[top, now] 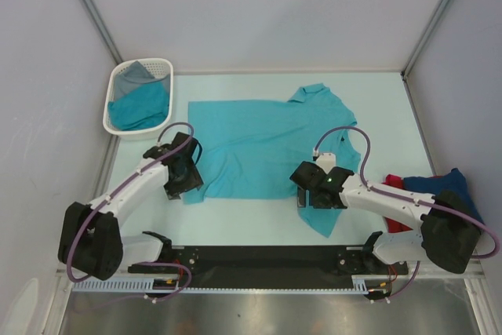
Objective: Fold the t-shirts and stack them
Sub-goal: Grap the side of the flattened tshirt closest away from the robot with both arms
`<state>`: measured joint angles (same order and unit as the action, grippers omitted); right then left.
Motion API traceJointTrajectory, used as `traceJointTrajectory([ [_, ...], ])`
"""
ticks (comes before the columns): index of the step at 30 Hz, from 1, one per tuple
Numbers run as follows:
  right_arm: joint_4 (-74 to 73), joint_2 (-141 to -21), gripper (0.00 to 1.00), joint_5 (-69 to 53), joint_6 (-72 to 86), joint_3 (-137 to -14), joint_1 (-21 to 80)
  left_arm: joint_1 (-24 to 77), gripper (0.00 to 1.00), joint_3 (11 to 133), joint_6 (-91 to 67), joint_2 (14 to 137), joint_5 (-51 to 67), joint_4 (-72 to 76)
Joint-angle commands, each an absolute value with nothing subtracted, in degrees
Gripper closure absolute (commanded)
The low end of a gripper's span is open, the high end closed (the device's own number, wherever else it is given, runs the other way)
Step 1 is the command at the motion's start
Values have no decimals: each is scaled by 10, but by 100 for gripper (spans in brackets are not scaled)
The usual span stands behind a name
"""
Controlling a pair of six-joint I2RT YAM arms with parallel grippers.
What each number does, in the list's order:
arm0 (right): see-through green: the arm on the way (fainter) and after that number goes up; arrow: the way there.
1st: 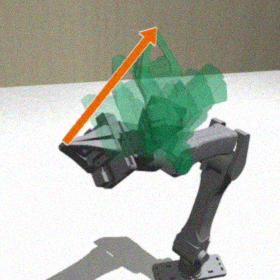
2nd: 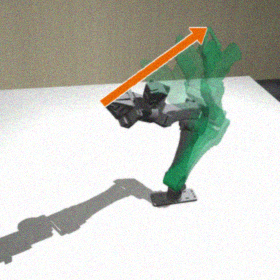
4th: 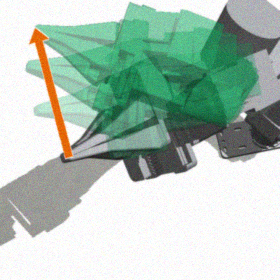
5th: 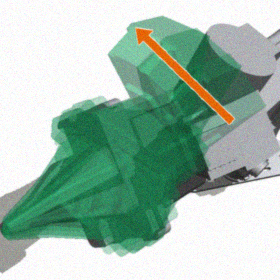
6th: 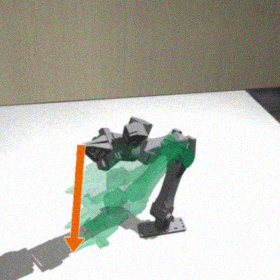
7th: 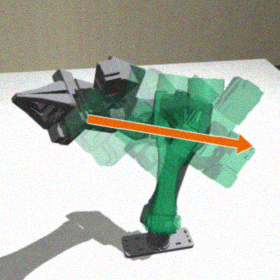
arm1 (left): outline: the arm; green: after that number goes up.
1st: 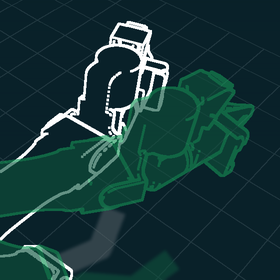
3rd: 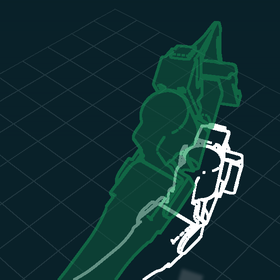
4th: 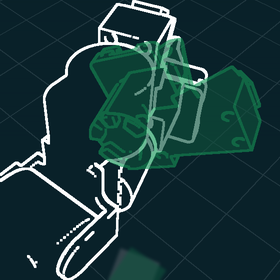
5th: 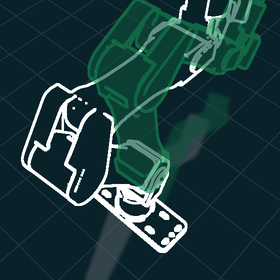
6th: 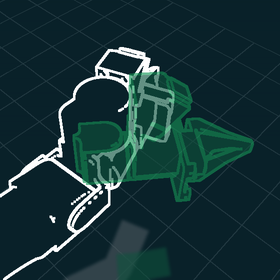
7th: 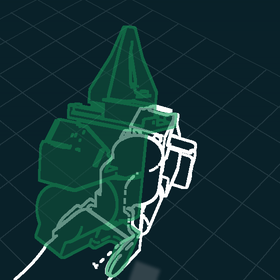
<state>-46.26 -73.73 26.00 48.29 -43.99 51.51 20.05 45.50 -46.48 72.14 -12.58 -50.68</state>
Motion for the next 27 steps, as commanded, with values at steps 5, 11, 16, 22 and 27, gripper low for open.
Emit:
traceJointTrajectory([
  [5, -442, -749, 0, 257, 472, -446, 511, 198, 35, 467, -461, 725, -148, -509],
  [11, -448, -746, 0, 258, 475, -446, 510, 197, 38, 442, -461, 768, -131, -462],
  [16, -456, -743, 0, 260, 482, -445, 509, 197, 40, 446, -455, 794, -133, -446],
  [22, -457, -746, 0, 259, 485, -445, 508, 195, 44, 438, -456, 808, -132, -439],
  [27, -457, -752, 0, 259, 483, -447, 507, 193, 50, 430, -458, 824, -120, -427],
])
